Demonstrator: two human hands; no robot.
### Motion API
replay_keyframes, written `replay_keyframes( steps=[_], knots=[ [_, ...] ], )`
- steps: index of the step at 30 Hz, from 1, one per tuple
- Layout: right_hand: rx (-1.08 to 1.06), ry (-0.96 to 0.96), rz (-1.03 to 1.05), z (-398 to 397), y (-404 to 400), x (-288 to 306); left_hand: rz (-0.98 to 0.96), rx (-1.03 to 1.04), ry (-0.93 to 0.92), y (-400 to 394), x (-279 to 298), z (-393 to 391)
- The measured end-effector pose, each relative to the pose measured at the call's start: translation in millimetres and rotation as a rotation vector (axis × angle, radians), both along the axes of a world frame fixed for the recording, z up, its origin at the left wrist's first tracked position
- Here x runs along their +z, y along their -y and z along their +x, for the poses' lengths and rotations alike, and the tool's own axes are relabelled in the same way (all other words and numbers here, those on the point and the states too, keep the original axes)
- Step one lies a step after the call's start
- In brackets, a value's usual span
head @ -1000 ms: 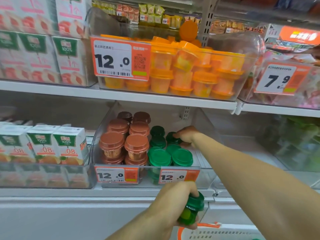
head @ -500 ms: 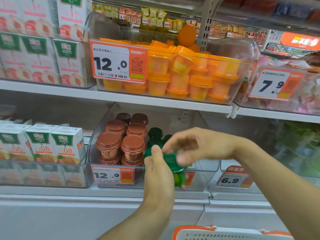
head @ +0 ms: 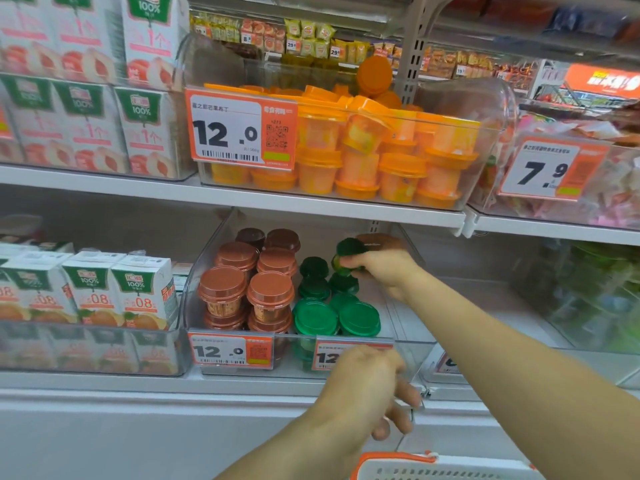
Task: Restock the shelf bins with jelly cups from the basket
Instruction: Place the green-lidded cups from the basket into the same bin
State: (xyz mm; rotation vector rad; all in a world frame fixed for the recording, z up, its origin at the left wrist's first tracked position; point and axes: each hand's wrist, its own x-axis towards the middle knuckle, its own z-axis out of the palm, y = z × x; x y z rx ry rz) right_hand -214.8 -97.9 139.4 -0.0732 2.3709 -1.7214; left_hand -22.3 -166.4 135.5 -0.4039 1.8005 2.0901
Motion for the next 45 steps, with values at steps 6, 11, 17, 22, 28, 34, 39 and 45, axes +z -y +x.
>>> replay_keyframes(
  steps=[6,11,17,22,28,34,39,45],
  knots=[
    [-0.165,-0.141,0.364,-45,25,-15,-0.106,-0.232,0.072,-7,-11,-3],
    [-0.102,-0.074,0.466,-62,29,-39,-0.171,-0.206,0.071,4,-37,-7],
    [-0.087,0.041,0.367,-69,27,-48,-0.215,-0.223,0.075,12,-48,-13],
    [-0.079,0.118,0.314,-69,25,-49,-0.247,-0.234,0.079,10,-48,-12],
    [-0.130,0.148,0.209,-69,27,-50,-0.261,-0.266,0.097,7,-50,-14],
    [-0.134,0.159,0.247,-73,26,-51,-0.272,-0.301,0.114,7,-52,-16],
    [-0.097,0.183,0.278,-74,22,-49,-0.320,-0.324,0.112,6,-53,-16],
    [-0.107,0.207,0.283,-62,18,-41,-0.329,-0.357,0.106,4,-54,-17]
  ],
)
